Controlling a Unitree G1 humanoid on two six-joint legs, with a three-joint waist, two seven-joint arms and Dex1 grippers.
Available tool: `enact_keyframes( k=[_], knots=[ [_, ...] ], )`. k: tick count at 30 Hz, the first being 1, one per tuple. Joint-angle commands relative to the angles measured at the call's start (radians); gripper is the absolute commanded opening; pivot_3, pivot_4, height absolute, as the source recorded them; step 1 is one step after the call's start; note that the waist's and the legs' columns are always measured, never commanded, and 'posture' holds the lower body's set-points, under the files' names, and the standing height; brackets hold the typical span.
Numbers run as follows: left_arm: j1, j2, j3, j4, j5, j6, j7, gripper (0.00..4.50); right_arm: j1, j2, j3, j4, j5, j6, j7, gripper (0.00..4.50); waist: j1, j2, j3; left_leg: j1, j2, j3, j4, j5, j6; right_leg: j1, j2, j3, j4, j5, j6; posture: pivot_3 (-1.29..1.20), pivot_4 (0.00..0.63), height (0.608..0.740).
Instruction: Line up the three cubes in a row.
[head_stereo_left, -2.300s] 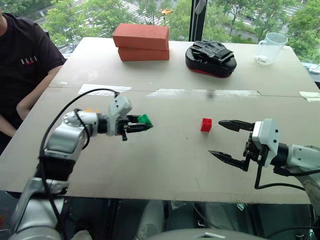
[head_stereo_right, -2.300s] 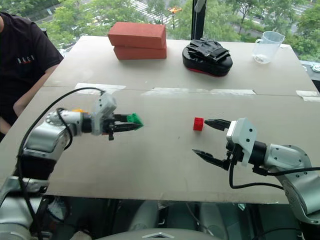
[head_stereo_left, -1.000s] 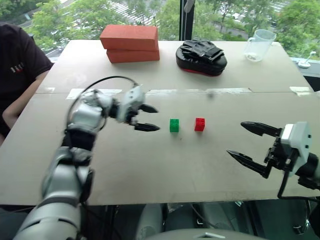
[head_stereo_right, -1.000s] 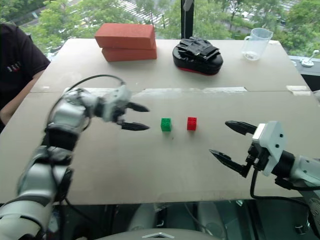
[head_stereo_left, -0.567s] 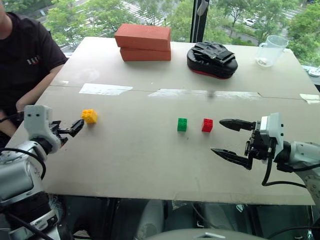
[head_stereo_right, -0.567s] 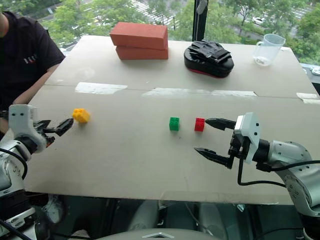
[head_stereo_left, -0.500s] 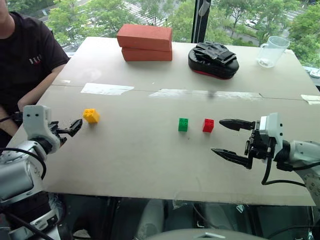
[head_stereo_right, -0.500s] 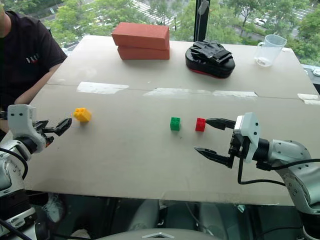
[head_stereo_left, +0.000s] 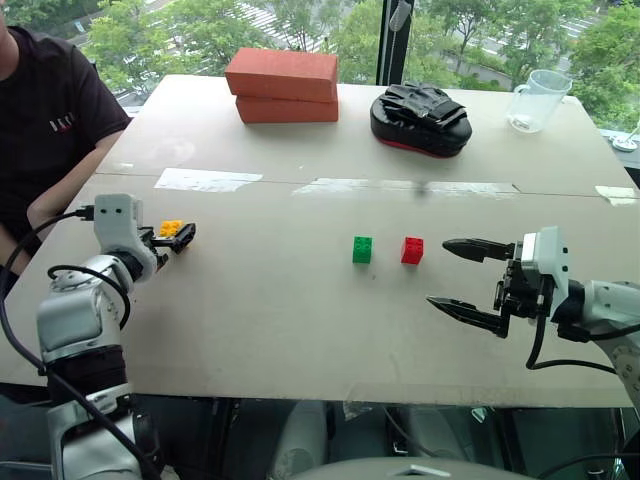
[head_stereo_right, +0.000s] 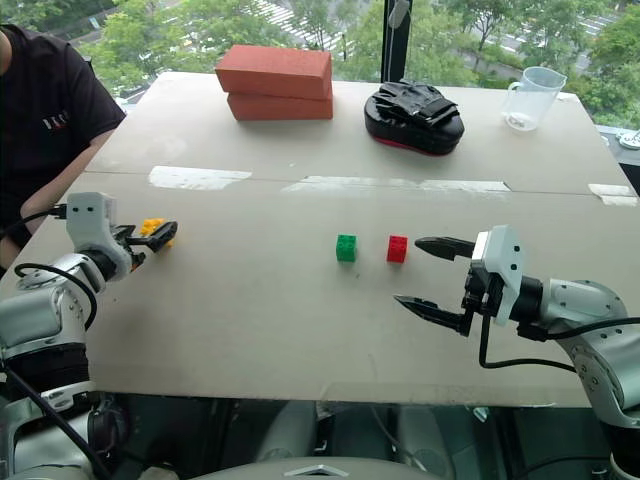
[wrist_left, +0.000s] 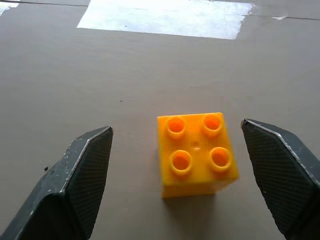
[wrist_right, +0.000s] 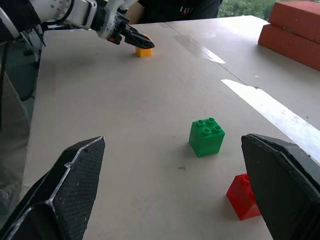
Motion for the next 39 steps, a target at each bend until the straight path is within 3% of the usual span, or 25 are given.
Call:
enact_keyframes(
  k=[1, 5, 9, 12, 15, 18, 26, 39],
  knots=[
    [-0.023, 0.028, -0.020, 0.048, -0.004, -0.079, -0.036, 3.01, 0.007, -0.014, -0.044, -0.044, 0.016, 0.003, -0.015, 4.50, 0.000, 0.000, 0.000, 0.000, 0.000, 0.000, 0.000, 0.000, 0.000, 0.000, 0.000, 0.000, 0.000, 0.000, 0.000, 0.00, 0.150, 0.737],
    [-0.037, 0.045, -0.049, 0.095, -0.021, -0.113, -0.098, 1.39, 0.025, -0.019, -0.056, -0.061, 0.018, 0.007, -0.028, 4.50, 0.000, 0.000, 0.000, 0.000, 0.000, 0.000, 0.000, 0.000, 0.000, 0.000, 0.000, 0.000, 0.000, 0.000, 0.000, 0.00, 0.150, 0.737],
    [-0.062, 0.046, -0.074, 0.042, -0.117, -0.161, -0.277, 1.39, 0.042, -0.020, -0.069, -0.080, 0.019, 0.010, -0.046, 4.50, 0.002, 0.000, 0.000, -0.001, 0.000, 0.000, 0.000, 0.000, 0.000, 0.000, -0.001, -0.001, 0.000, 0.000, 0.000, 0.00, 0.150, 0.737],
    [-0.063, 0.070, -0.252, -0.088, -0.147, -0.227, -0.555, 1.39, 0.067, -0.030, -0.084, -0.103, 0.022, 0.018, -0.043, 4.50, 0.006, 0.000, 0.000, -0.001, 0.000, -0.001, 0.000, 0.000, 0.000, 0.000, -0.001, -0.001, 0.000, 0.000, 0.000, 0.00, 0.150, 0.737],
    [-0.135, 0.095, -0.407, -0.006, -0.111, -0.308, -0.789, 1.39, 0.085, -0.049, -0.096, -0.113, 0.028, 0.025, -0.035, 4.50, 0.005, 0.001, 0.000, -0.002, -0.001, 0.000, 0.000, 0.002, -0.004, 0.000, -0.002, -0.001, -0.001, 0.000, 0.000, 0.00, 0.150, 0.737],
    [-0.286, 0.080, -0.548, 0.197, -0.021, -0.447, -0.951, 1.39, 0.107, -0.063, -0.108, -0.124, 0.031, 0.026, -0.031, 4.50, -0.001, 0.001, 0.000, 0.000, -0.002, 0.001, 0.000, 0.000, 0.000, 0.000, 0.006, -0.003, 0.000, 0.000, 0.000, 0.00, 0.150, 0.737],
    [-0.569, -0.027, -0.677, 0.662, 0.129, -0.748, -1.109, 1.39, 0.152, -0.056, -0.108, -0.199, 0.028, 0.049, -0.086, 4.50, -0.007, 0.001, 0.000, -0.001, -0.002, 0.003, 0.001, 0.000, 0.001, 0.000, 0.011, 0.000, -0.001, 0.000, 0.000, 0.00, 0.150, 0.737],
    [-0.663, -0.116, -0.675, 0.904, 0.224, -0.947, -1.110, 1.39, 0.183, -0.049, -0.110, -0.229, 0.016, 0.051, -0.145, 4.50, -0.001, 0.001, 0.000, -0.002, 0.000, 0.003, 0.002, -0.001, 0.002, -0.002, 0.011, 0.001, -0.001, -0.001, 0.001, 0.00, 0.150, 0.737]
  ],
)
